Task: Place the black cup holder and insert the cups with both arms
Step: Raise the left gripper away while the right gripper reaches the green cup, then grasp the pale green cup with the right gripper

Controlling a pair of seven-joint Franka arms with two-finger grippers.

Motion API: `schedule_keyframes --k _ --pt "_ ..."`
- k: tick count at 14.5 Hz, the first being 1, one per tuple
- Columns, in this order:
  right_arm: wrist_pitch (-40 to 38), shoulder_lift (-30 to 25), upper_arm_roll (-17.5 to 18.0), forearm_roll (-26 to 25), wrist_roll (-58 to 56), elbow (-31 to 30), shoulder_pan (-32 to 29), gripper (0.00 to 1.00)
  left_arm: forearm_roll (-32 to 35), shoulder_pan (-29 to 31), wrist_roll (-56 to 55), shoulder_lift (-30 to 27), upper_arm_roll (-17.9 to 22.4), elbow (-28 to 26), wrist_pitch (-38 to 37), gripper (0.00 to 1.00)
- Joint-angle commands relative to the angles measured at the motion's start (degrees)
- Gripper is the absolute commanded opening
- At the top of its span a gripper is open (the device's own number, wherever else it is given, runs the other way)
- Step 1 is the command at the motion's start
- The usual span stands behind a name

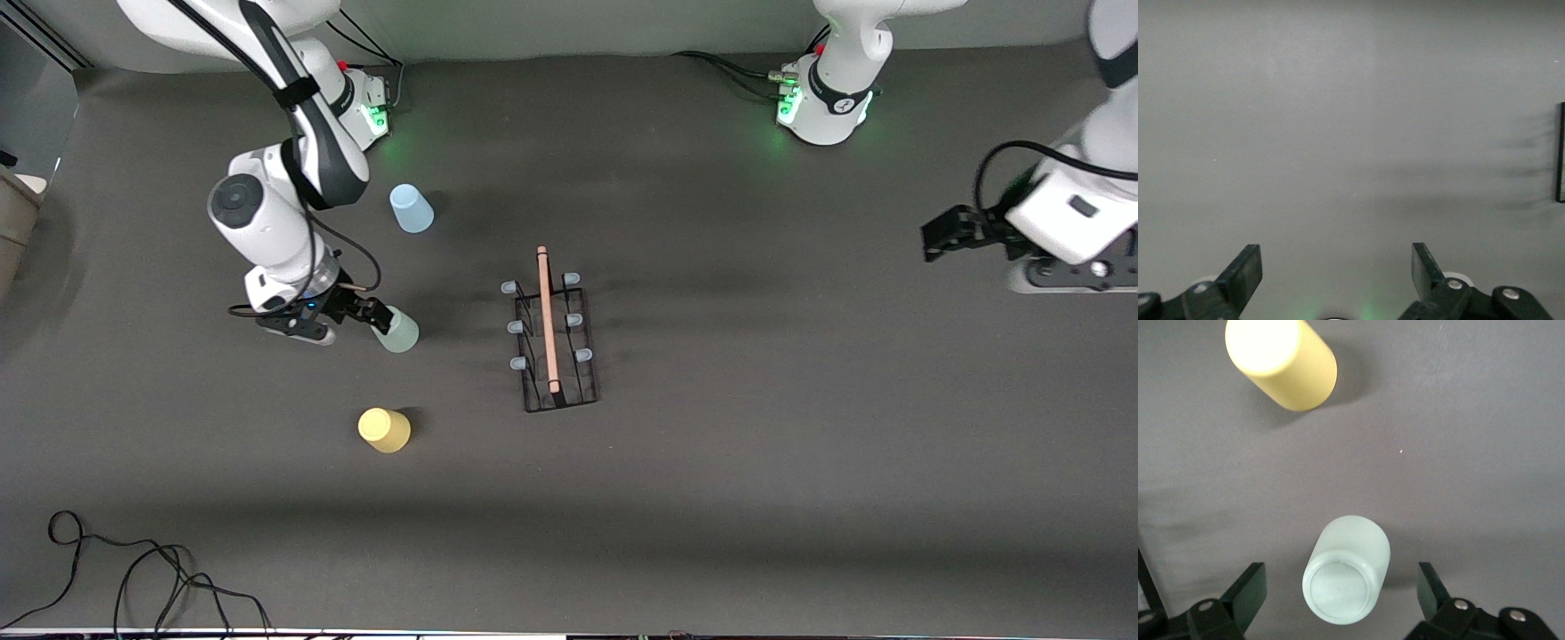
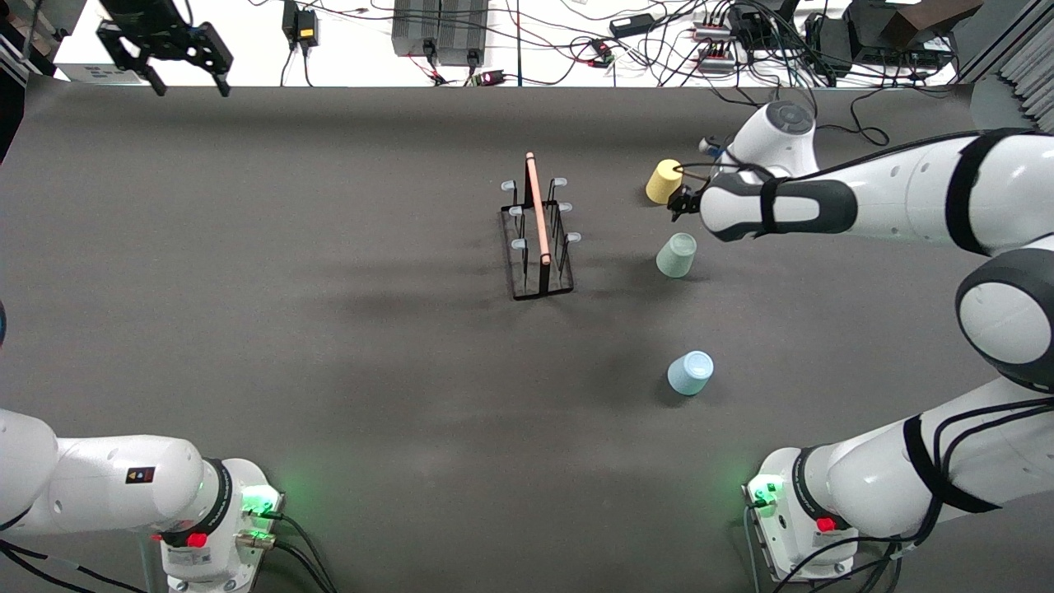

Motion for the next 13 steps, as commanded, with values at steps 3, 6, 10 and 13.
schedule_keyframes --k 3,6,10,13 --pt "3.17 4.83 -0.32 0.69 2.18 0.10 0.84 1.00 -0.06 1.18 0.91 -1.31 0.16 -0.83 -0.12 1.00" --pt "2.91 6.59 -0.23 0.78 2.62 0.27 1.36 1.00 -0.06 -4.85 1.00 -0.95 6.20 -0.48 0.32 1.00" --pt "2.47 7.30 -0.23 1.92 2.62 0.45 2.51 1.00 -0.06 -8.66 1.08 -1.04 10.45 0.05 -0.03 1.00" --pt "2.55 7.21 -0.23 2.01 2.45 0.63 2.42 0.44 -0.06 -9.10 1.26 -0.95 10.54 0.57 -0.21 1.00"
